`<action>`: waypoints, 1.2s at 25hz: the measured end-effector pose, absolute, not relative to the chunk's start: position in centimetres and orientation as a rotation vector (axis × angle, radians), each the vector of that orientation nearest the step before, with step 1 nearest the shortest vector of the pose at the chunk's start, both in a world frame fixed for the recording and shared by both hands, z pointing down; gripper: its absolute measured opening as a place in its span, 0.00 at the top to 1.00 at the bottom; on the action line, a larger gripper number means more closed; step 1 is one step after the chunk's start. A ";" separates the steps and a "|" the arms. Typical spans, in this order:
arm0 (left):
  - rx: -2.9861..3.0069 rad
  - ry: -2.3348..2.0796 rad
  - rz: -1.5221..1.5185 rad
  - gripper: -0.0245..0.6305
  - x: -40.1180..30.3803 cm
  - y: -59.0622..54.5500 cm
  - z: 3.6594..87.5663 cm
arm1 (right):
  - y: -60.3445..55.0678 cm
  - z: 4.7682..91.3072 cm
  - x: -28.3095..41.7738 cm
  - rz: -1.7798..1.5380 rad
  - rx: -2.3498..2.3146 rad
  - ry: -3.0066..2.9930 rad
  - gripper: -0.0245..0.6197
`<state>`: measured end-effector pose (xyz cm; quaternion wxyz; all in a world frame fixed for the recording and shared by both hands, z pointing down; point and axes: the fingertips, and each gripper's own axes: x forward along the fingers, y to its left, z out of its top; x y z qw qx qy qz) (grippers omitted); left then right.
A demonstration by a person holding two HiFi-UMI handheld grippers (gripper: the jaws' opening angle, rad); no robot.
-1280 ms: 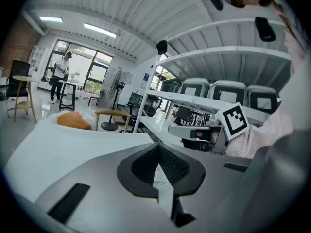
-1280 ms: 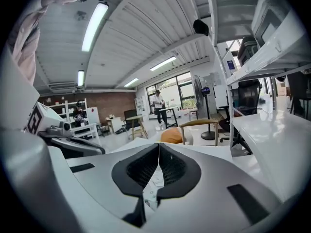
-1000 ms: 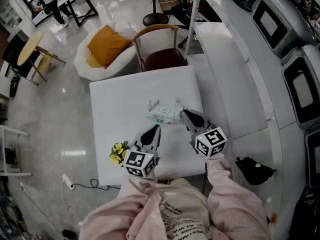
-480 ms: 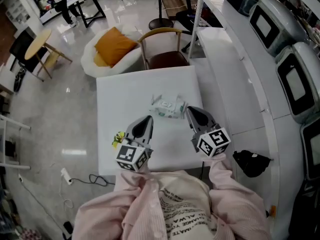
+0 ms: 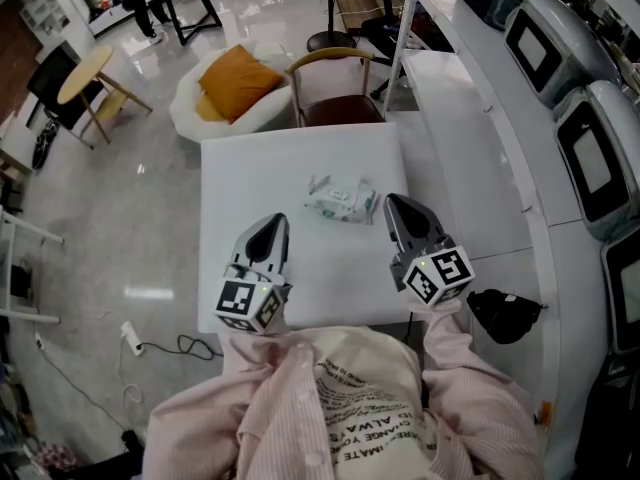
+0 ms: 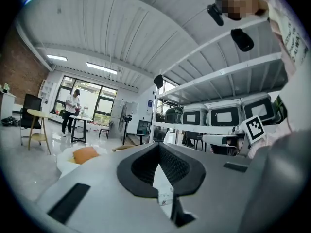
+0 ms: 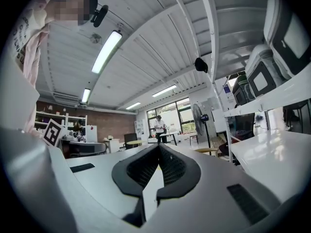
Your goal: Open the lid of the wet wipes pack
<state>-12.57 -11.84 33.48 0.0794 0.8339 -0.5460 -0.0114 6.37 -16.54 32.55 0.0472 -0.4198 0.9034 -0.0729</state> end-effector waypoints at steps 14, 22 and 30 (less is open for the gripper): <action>2.471 -1.693 -0.020 0.97 -13.7 -11.3 33.0 | -16.5 32.3 7.6 -0.195 -1.348 2.733 0.96; 2.452 -1.699 -0.007 0.97 -13.9 -11.3 33.4 | -16.4 32.2 7.9 -0.187 -1.369 2.721 0.96; 2.435 -1.694 0.013 0.97 -14.1 -11.1 34.0 | -16.3 32.5 7.8 -0.180 -1.382 2.727 0.96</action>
